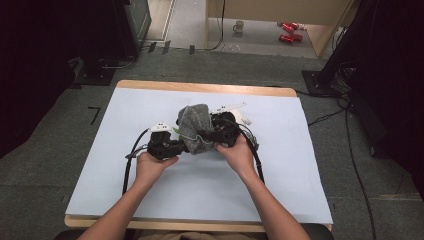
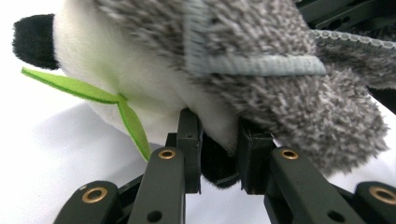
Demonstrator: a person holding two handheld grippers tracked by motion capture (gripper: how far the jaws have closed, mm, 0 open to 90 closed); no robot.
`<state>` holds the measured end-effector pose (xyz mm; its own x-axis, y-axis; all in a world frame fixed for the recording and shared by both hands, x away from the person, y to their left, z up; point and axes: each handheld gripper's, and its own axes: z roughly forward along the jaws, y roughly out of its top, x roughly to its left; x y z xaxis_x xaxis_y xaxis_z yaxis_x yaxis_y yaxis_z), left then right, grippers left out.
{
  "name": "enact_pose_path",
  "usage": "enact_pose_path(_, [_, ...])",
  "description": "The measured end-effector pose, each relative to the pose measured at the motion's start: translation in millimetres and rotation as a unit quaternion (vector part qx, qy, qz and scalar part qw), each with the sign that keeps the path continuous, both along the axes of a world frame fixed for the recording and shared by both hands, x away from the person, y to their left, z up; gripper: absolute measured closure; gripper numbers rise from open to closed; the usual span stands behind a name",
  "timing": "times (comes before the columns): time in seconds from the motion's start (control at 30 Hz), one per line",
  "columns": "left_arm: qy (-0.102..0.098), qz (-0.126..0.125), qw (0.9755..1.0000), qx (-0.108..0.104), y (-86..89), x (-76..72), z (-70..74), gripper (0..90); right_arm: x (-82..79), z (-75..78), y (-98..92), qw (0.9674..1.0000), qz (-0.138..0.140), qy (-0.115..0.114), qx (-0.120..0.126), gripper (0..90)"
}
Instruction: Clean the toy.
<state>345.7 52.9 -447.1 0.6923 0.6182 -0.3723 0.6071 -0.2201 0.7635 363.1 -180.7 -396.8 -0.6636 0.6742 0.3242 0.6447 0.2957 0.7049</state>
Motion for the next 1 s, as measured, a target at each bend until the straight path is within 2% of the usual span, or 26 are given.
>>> enact_pose_path(0.13, [0.009,0.008,0.9999,0.003,5.9,3.8,-1.8,74.5,1.7,1.1,-9.2,0.9989,-0.024,-0.013,-0.038,80.8])
enact_pose_path(0.2, [0.013,0.008,0.9999,0.001,8.7,5.9,-2.4,74.6,4.1,-0.1,-16.4,0.9980,-0.038,-0.011,-0.050,81.0])
enact_pose_path(0.27, [0.014,0.006,0.9999,-0.003,8.7,6.7,-2.7,74.5,7.5,-1.6,-26.5,0.9983,-0.045,-0.001,-0.036,81.1])
enact_pose_path(0.53, [0.018,0.007,0.9998,-0.005,13.3,11.2,-3.6,74.5,11.0,3.7,-55.9,0.9972,-0.071,0.004,-0.022,81.3])
enact_pose_path(0.7, [0.020,0.008,0.9997,-0.004,14.8,13.7,-3.7,74.5,12.7,4.5,-75.1,0.9955,-0.093,0.010,-0.010,81.2])
enact_pose_path(1.0, [0.027,0.011,0.9995,-0.010,15.6,16.3,-3.7,74.4,15.5,-0.9,-111.5,0.9905,-0.135,0.026,0.007,80.9])
